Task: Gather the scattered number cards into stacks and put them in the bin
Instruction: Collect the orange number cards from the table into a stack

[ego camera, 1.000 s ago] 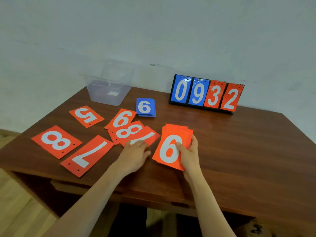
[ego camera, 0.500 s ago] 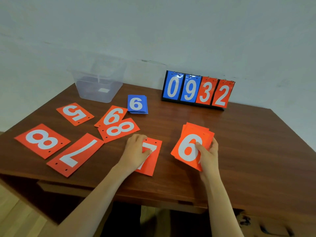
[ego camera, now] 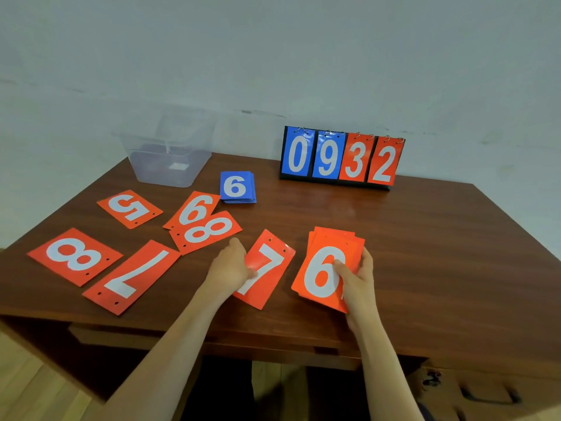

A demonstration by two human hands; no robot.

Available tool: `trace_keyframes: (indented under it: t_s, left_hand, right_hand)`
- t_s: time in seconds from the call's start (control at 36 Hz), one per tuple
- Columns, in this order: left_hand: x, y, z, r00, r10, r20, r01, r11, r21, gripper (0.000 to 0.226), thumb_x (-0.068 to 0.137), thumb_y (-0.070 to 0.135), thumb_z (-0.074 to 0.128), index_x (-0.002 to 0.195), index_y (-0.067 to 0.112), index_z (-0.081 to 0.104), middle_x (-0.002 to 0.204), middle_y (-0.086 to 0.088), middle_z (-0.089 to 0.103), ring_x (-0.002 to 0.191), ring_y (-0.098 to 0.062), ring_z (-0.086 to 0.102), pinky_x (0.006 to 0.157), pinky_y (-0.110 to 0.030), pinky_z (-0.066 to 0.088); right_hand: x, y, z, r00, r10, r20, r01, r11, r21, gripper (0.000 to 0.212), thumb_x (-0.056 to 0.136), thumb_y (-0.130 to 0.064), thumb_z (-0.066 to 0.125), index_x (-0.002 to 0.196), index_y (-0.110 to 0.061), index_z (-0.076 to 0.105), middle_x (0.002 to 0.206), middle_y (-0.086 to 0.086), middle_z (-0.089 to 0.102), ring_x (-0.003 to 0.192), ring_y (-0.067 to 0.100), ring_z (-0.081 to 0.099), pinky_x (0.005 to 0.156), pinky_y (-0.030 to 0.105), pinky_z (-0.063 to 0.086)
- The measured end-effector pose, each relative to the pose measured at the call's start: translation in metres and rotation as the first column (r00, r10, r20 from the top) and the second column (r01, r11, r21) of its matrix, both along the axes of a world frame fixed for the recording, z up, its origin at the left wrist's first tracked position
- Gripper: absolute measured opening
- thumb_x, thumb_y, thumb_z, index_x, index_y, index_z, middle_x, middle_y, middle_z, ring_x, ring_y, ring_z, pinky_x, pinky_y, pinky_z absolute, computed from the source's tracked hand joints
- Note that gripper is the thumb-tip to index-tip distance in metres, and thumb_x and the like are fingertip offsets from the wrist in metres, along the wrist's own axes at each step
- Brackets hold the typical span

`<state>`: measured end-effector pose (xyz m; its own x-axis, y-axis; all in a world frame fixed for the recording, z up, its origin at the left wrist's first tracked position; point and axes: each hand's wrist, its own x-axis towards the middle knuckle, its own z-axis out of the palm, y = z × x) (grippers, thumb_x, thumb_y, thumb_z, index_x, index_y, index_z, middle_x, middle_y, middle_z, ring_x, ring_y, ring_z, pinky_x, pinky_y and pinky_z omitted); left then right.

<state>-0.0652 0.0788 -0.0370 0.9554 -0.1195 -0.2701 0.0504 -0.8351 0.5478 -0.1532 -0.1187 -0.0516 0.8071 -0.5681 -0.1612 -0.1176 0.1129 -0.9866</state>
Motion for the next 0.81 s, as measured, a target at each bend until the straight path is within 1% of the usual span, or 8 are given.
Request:
trace_keyframes:
  t_s: [0.06,0.14,0.22,0.28,0.39,0.58,0.72,0.81]
  left_hand:
    - [-0.001,0.001,0.001,0.998,0.035,0.049,-0.030,0.995,-0.100,0.036,0.086,0.019,0.066,0.114,0.015,0.045,0.122,-0.006,0.055,0.111,-0.022,0.055,0.086,-0.031,0.047]
    - [-0.006,0.003,0.005,0.986,0.128,0.111,-0.081,0.930,-0.358,0.026,0.087,0.018,0.064,0.108,0.016,0.048,0.115,-0.004,0.055,0.105,-0.018,0.054,0.082,-0.028,0.043]
    - [-0.015,0.001,0.015,0.986,0.160,0.048,-0.088,0.744,-0.663,0.020,0.085,0.023,0.067,0.099,0.019,0.054,0.109,0.001,0.059,0.098,-0.013,0.058,0.081,-0.029,0.049]
    - [-0.022,-0.003,0.021,0.989,0.146,-0.007,-0.101,0.643,-0.759,0.018,0.083,0.026,0.069,0.095,0.021,0.057,0.104,0.001,0.061,0.096,-0.013,0.060,0.075,-0.027,0.051]
    - [-0.032,-0.017,0.020,0.992,0.107,0.067,-0.030,0.716,-0.697,0.019,0.082,0.027,0.070,0.094,0.019,0.056,0.098,0.004,0.061,0.093,-0.010,0.060,0.075,-0.028,0.053]
    - [-0.034,-0.030,0.007,0.959,0.068,0.274,0.079,0.866,-0.493,0.017,0.085,0.028,0.067,0.096,0.019,0.058,0.084,0.013,0.056,0.076,0.000,0.053,0.061,-0.008,0.039]
    - [-0.026,-0.021,0.001,0.929,0.011,0.369,0.160,0.890,-0.427,0.022,0.089,0.033,0.061,0.108,0.023,0.062,0.099,0.014,0.054,0.083,-0.001,0.052,0.065,-0.006,0.039]
    - [-0.011,-0.005,-0.005,0.905,0.022,0.425,0.162,0.905,-0.394,0.031,0.091,0.035,0.056,0.119,0.022,0.060,0.118,0.007,0.050,0.094,-0.004,0.054,0.079,-0.012,0.044]
  right_hand:
    - [-0.003,0.001,0.000,1.000,0.010,0.003,-0.010,1.000,-0.001,0.058,0.093,-0.024,0.058,0.143,-0.028,0.027,0.124,-0.003,0.051,0.086,0.009,0.059,0.060,0.021,0.054]
    - [-0.005,0.002,-0.002,1.000,0.022,-0.004,-0.022,1.000,-0.016,0.058,0.094,-0.024,0.057,0.143,-0.029,0.026,0.119,-0.006,0.050,0.086,0.009,0.059,0.062,0.023,0.054]
    - [-0.006,0.005,-0.003,0.999,0.042,-0.010,-0.042,0.999,-0.010,0.056,0.094,-0.025,0.056,0.142,-0.028,0.027,0.120,-0.004,0.051,0.088,0.010,0.060,0.064,0.024,0.055]
    - [-0.004,0.008,-0.004,0.999,0.051,-0.011,-0.051,0.999,0.002,0.053,0.096,-0.025,0.053,0.142,-0.028,0.027,0.120,-0.004,0.052,0.088,0.009,0.060,0.063,0.024,0.055]
    - [0.002,0.014,-0.003,0.997,0.071,-0.011,-0.070,0.996,0.050,0.049,0.099,-0.026,0.047,0.144,-0.028,0.026,0.124,-0.001,0.053,0.091,0.011,0.060,0.062,0.025,0.053]
    - [0.016,0.029,0.008,0.992,0.117,0.049,-0.120,0.990,0.070,0.039,0.099,-0.038,0.040,0.137,-0.032,0.033,0.116,-0.001,0.057,0.093,0.012,0.061,0.066,0.026,0.050]
    - [0.030,0.044,0.003,0.979,0.189,0.073,-0.189,0.982,-0.009,0.058,0.089,-0.019,0.063,0.137,-0.028,0.033,0.114,-0.007,0.058,0.098,0.013,0.063,0.066,0.023,0.055]
    - [0.040,0.051,-0.004,0.981,0.182,0.073,-0.183,0.983,0.009,0.058,0.090,-0.017,0.063,0.138,-0.029,0.033,0.123,-0.001,0.056,0.105,0.018,0.062,0.081,0.035,0.056]
